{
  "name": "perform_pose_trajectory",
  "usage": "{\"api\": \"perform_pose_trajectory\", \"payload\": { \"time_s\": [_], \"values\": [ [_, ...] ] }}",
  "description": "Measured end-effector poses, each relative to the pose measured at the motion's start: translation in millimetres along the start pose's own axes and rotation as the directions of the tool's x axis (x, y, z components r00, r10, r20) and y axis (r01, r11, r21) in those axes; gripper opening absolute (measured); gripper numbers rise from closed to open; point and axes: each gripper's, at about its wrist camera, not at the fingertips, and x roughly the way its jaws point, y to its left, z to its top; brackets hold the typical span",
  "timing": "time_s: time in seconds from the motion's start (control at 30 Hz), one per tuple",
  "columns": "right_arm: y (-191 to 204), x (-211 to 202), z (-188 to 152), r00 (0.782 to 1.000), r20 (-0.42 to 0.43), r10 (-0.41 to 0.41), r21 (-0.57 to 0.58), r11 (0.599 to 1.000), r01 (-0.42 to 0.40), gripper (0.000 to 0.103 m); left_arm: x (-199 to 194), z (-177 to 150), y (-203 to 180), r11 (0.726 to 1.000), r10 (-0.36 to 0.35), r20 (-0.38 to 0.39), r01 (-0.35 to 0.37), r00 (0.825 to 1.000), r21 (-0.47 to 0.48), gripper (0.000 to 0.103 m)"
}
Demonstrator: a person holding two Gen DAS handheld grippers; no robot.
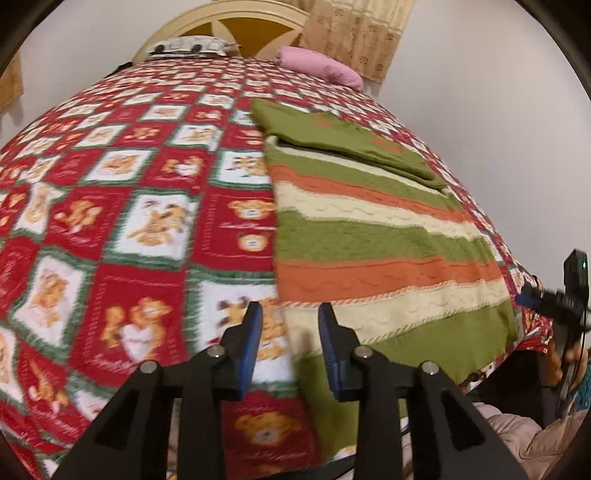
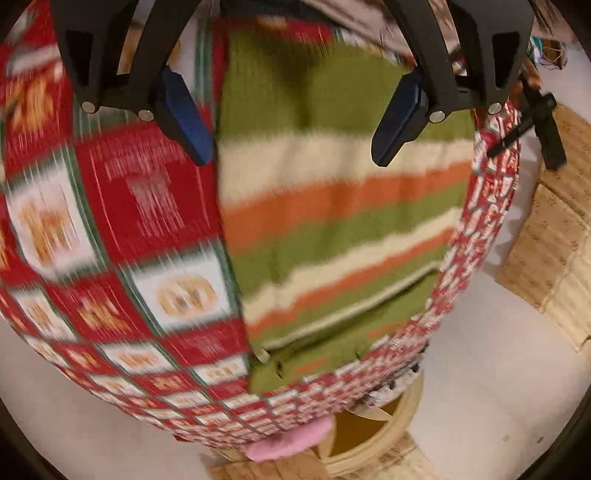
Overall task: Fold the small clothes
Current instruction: 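Lift the ribbed hem with both grippers and fold it toward the collar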
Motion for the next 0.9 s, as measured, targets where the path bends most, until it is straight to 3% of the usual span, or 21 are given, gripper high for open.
{"api": "perform_pose_trajectory", "payload": {
  "time_s": [0.13, 0.2, 0.23, 0.27, 0.3, 0.43, 0.6, 0.77, 0.9],
  "values": [
    [17, 16, -23, 0.991, -0.058, -0.123, -0.142, 0.983, 0.114, 0.087, 1, -1, -16, 0.999, -0.014, 0.003, 0.014, 1.000, 0.045, 0.033],
    [36, 19, -35, 0.980, -0.050, -0.192, -0.267, 0.948, 0.172, 0.068, -4, -3, -18, 0.998, -0.015, 0.015, 0.014, 1.000, 0.054, 0.033],
    [41, 21, -39, 0.975, -0.061, -0.214, -0.311, 0.932, 0.185, 0.048, -7, -4, -17, 0.999, -0.014, 0.020, 0.013, 1.000, 0.050, 0.033],
    [43, 21, -40, 0.975, -0.079, -0.209, -0.323, 0.930, 0.174, 0.021, -8, -6, -15, 0.999, -0.013, 0.023, 0.012, 1.000, 0.043, 0.033],
    [42, 21, -37, 0.979, -0.114, -0.169, -0.301, 0.945, 0.128, 0.011, -10, -7, -12, 0.999, -0.009, 0.024, 0.008, 1.000, 0.031, 0.033],
    [20, 19, -10, 0.980, -0.176, 0.087, -0.123, 0.986, -0.110, 0.010, -15, -7, -1, 1.000, 0.014, 0.036, -0.013, 0.999, -0.017, 0.033],
    [22, 10, 39, 0.934, -0.082, 0.349, 0.013, 0.937, -0.349, 0.010, -27, 2, 5, 0.999, 0.046, 0.077, -0.045, 0.996, -0.014, 0.033],
    [24, 43, 104, 0.924, 0.018, 0.383, 0.107, 0.918, -0.382, 0.010, -31, 17, 11, 0.998, 0.061, 0.109, -0.059, 0.992, -0.021, 0.033],
    [6, 86, 135, 0.945, 0.044, 0.323, 0.197, 0.925, -0.325, 0.010, -30, 23, 16, 0.998, 0.067, 0.104, -0.067, 0.992, -0.007, 0.033]
  ]
}}
